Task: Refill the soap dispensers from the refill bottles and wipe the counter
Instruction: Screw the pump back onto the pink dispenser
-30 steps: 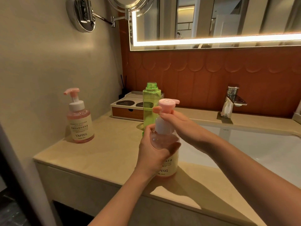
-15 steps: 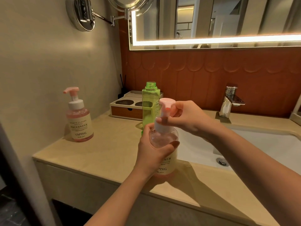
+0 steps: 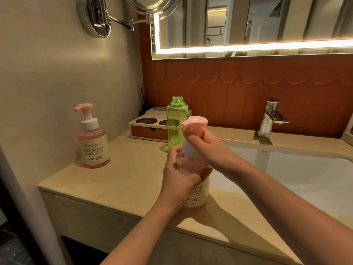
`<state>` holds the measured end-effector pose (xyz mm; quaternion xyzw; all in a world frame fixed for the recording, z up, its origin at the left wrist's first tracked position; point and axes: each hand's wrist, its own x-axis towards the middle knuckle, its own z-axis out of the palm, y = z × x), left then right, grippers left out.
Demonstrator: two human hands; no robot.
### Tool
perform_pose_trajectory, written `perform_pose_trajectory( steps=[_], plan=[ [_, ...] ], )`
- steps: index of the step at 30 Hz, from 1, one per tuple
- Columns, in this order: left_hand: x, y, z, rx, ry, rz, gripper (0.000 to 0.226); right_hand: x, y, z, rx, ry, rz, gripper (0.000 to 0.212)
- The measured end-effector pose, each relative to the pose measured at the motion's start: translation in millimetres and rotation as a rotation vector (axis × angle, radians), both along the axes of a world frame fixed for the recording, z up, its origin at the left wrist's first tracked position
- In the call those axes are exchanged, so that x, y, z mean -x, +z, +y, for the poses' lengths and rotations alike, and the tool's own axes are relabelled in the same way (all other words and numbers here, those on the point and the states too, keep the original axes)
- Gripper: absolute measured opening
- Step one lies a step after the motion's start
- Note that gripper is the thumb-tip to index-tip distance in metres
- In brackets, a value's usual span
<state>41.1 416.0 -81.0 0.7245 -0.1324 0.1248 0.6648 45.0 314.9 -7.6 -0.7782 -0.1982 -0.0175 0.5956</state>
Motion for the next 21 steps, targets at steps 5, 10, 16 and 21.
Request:
perform_pose_trajectory(
  steps=[5, 10, 16, 21],
  plan=[
    [0, 2, 0, -0.002, 0.011, -0.025, 0.058, 6, 1, -14, -0.006, 0.132, 0.102, 0.027],
    [2, 3, -1, -0.023, 0.011, -0.035, 0.058, 9, 5, -22, 0.179, 0.082, -0.033, 0.017],
    [5, 5, 0, -0.014, 0.013, -0.042, 0.059, 10, 19, -17, 0.394, -0.132, -0.242, 0.043],
    [5, 3, -3, 0.03, 0.046, -0.006, 0.072, 6, 21, -4, 0.6, -0.408, -0.41, 0.054]
  ],
)
